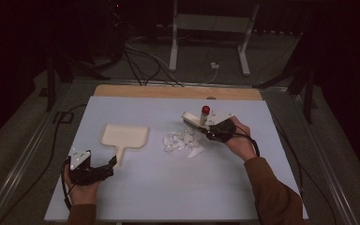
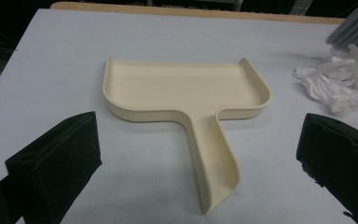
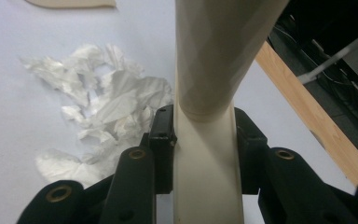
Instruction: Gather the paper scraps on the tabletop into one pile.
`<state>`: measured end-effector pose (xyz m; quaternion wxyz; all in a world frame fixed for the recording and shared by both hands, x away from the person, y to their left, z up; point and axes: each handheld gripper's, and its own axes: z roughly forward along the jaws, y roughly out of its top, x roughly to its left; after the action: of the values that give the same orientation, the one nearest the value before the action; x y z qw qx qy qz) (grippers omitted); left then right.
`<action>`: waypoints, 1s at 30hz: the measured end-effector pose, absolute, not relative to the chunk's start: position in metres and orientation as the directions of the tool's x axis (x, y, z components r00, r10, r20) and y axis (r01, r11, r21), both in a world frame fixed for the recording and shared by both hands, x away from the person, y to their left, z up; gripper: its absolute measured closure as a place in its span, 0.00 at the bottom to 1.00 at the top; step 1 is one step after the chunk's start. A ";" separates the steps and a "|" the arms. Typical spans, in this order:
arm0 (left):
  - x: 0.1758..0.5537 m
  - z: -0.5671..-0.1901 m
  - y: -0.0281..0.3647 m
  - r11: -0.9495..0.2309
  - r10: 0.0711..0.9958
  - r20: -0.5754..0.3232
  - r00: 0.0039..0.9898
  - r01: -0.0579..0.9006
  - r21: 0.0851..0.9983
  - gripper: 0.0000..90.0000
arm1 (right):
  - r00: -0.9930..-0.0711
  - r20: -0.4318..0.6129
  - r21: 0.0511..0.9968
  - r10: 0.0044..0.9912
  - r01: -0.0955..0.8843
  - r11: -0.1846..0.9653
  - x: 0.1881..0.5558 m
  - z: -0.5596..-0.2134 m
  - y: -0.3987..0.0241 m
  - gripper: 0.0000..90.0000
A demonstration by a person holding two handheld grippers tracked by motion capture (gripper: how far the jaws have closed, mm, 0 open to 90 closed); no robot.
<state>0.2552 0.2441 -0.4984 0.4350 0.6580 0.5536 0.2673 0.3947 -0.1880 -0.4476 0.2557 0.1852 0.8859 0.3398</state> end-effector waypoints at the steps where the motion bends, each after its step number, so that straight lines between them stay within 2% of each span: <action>1: 0.255 -0.498 0.244 -0.007 0.961 -0.130 0.243 0.495 0.869 0.01 | -0.804 -0.325 0.700 0.499 0.150 0.698 0.393 -0.445 -0.190 0.74; 16: 0.255 -0.497 0.239 -0.003 0.955 -0.143 0.260 0.492 0.871 0.01 | -0.833 -0.301 0.753 0.465 0.092 0.651 0.371 -0.424 -0.204 0.74; 26: 0.257 -0.484 0.213 -0.039 0.922 -0.149 0.356 0.470 0.882 0.01 | -0.841 -0.224 0.813 0.493 0.117 0.571 0.366 -0.413 -0.214 0.74; 30: 0.259 -0.479 0.195 -0.084 0.898 -0.135 0.418 0.465 0.881 0.01 | -0.852 -0.212 0.793 0.479 0.136 0.593 0.361 -0.419 -0.208 0.74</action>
<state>0.2592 0.1952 -0.4792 0.4693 0.6990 0.4876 0.2309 0.3610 -0.2078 -0.4192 0.2064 0.1771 0.8684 0.4146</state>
